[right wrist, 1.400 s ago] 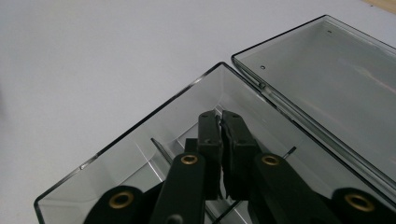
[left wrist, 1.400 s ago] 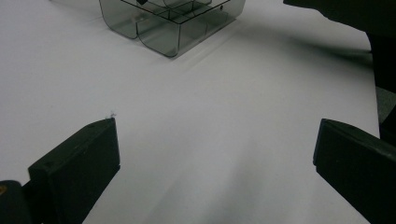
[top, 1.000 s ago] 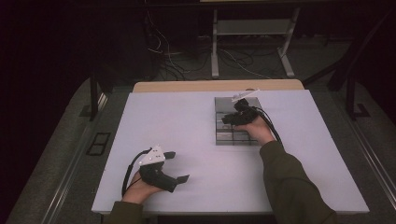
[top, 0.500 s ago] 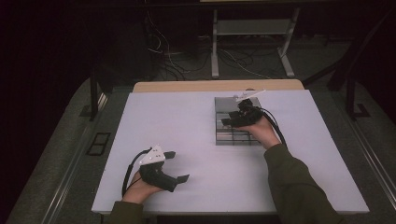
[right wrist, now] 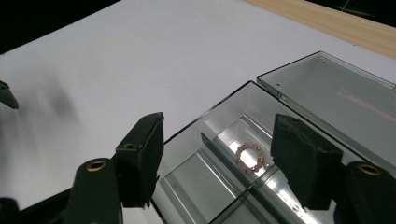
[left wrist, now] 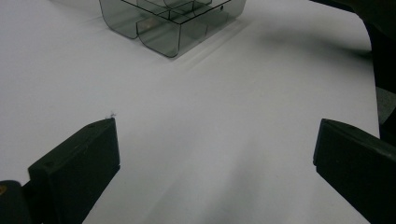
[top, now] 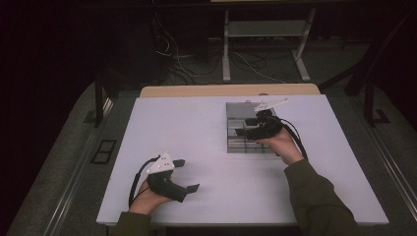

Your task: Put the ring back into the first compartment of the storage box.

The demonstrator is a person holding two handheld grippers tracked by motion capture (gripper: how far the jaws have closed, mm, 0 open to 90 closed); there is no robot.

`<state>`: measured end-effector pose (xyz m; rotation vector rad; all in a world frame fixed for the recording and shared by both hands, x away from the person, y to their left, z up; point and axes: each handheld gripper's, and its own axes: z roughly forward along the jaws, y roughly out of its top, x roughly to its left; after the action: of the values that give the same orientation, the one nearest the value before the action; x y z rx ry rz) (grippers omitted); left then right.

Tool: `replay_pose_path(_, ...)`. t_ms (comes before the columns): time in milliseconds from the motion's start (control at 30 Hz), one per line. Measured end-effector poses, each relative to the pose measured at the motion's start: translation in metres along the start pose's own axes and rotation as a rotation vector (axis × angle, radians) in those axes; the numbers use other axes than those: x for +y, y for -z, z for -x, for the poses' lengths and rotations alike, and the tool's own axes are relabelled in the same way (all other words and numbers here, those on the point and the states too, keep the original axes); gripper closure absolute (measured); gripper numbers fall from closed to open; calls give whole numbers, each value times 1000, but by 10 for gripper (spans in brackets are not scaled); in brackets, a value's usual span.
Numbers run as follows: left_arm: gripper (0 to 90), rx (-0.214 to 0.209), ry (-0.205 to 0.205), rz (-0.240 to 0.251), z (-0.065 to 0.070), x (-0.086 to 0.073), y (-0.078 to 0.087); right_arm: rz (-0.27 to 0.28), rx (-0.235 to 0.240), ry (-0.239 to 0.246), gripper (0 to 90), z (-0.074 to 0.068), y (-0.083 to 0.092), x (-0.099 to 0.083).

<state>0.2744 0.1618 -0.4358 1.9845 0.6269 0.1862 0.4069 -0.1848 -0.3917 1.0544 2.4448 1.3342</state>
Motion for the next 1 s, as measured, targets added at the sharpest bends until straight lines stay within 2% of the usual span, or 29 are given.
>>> replay_pose_path(267, 0, -2, -1, -3, 0, 0, -1, 23, -8, 36, 293, -8, 14, -13)
replay_pose_path(500, 0, 0, -1, -4, 0, 0, -1, 42, -32, 29, 260, -14, 27, -29)
replay_pose_path(633, 0, -1, -6, -10, 0, 0, -1, 45, -42, 43, 260, -18, 33, -37)
replay_pose_path(833, 0, 2, -7, -10, -1, 0, 0, 44, -39, 54, 255, -23, 41, -53)
replay_pose_path(1000, 0, 3, -2, -6, 0, 0, 0, 49, -34, 40, 249, -26, 49, -62)
